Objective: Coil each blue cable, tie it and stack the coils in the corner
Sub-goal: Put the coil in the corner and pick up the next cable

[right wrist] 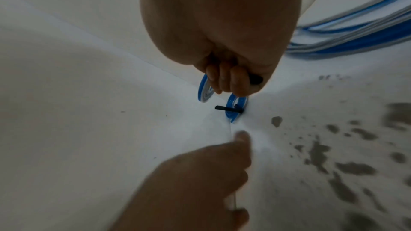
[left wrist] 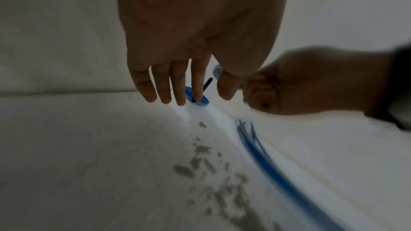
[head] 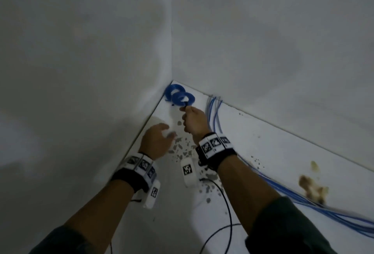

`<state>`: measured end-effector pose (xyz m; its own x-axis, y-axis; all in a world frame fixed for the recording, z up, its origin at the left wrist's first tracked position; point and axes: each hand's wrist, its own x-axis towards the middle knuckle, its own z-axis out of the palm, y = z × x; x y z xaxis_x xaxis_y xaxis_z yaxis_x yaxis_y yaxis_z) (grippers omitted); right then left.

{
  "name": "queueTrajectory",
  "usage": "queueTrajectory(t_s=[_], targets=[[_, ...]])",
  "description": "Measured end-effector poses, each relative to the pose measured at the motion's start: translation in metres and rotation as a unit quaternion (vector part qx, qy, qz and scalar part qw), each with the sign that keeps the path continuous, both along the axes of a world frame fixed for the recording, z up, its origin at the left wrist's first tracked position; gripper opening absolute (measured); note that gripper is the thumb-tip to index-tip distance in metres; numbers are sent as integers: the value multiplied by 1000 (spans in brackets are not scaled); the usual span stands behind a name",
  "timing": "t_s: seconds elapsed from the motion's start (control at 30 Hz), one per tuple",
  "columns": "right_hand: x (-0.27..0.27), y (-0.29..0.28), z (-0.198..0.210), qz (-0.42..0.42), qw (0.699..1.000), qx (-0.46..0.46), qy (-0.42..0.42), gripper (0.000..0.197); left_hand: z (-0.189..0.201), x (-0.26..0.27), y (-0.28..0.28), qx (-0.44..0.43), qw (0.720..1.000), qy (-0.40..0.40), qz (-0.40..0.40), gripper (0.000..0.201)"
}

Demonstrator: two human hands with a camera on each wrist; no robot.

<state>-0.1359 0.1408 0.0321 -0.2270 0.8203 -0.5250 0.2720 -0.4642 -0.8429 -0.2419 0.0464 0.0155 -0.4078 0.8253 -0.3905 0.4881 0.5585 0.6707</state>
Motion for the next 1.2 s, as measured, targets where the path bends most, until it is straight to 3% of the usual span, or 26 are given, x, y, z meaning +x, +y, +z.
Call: queueTrajectory(t_s=[0.13,0.23,0.43,0.63,0.77,0.87,0.93,1.03,1.1,1.2], targets=[[-39,43,-20,39,999,-3,-24,33,-30,-1,-21,-73,987,63,-129,54],[-54,60,-37,28,998,-44,-35,34,-41,-3,-25,-60,989,67,-119,55],[-62,64,-62,-68,984,-162,-28,35,-44,-8,-25,-13,993,58,-101,52],[-47,47,-55,-26,989,-116,-91,44,-48,-5,-25,-19,994,58,-90,38],[-8,20,-38,76,979,-21,-190,53,-42,12,-22,-38,991,73,-107,52],[47,3,-29,116,956,86,-254,42,-39,32,-19,-49,986,70,-146,55],[89,-1,-32,114,926,132,-336,32,-37,47,-18,-40,983,68,-167,57],[147,-8,-46,194,862,131,-450,39,-39,71,-20,-37,981,52,-183,63],[174,-14,-54,228,838,146,-474,35,-44,82,-23,-53,977,46,-201,65],[193,-19,-54,219,854,170,-441,28,-43,98,-30,-60,970,60,-226,54]])
